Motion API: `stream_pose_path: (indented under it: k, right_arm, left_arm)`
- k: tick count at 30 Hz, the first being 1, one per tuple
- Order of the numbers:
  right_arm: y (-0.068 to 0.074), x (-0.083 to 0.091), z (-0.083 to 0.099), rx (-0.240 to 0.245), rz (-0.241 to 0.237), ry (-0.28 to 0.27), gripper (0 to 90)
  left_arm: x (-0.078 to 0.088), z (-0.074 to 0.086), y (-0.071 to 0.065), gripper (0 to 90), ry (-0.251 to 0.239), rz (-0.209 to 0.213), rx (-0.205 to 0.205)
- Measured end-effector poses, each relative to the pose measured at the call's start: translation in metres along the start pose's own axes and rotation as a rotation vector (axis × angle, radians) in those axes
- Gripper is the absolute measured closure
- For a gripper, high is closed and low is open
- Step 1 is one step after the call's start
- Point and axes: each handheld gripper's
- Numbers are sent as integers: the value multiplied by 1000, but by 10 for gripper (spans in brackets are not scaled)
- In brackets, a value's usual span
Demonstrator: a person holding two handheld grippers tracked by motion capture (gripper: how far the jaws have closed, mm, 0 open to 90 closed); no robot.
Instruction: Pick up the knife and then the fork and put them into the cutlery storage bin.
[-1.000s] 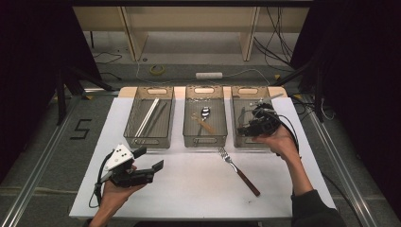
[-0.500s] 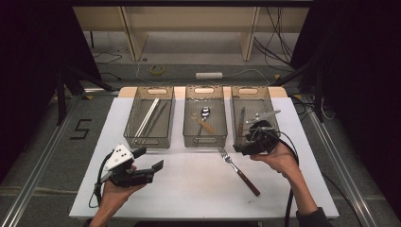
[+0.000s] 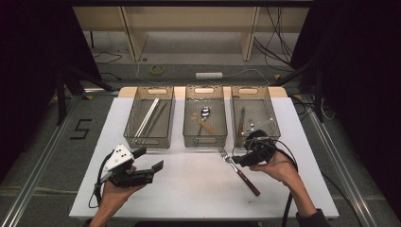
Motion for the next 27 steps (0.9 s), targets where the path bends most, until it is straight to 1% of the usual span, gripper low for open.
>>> stream_pose_path:
  k: [4, 9, 14, 16, 19, 24, 27]
  right_arm:
    - [1, -2, 3, -2, -6, 21, 312]
    - [4, -6, 7, 0, -3, 57, 312]
    - [5, -13, 12, 4, -6, 105, 312]
    - [6, -16, 15, 5, -2, 127, 316]
    - [8, -20, 18, 5, 14, 162, 334]
    - [7, -24, 26, -6, 4, 192, 378]
    - [8, -26, 29, -4, 10, 210, 401]
  left_arm:
    - [1, 0, 0, 183, -4, -2, 8]
    - [1, 0, -1, 184, -3, 0, 2]
    - [1, 0, 0, 183, -8, -1, 8]
    - [1, 0, 0, 184, -2, 0, 2]
    - [2, 0, 0, 184, -4, -1, 2]
    - [2, 0, 0, 184, -7, -4, 4]
    - [2, 0, 0, 184, -4, -3, 1]
Point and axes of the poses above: each handheld gripper's, and its own axes: x roughly backward along the jaws, z roughly out of its underside, y roughly to its left, and after that the axes turned 1 degree about -z, right-handed
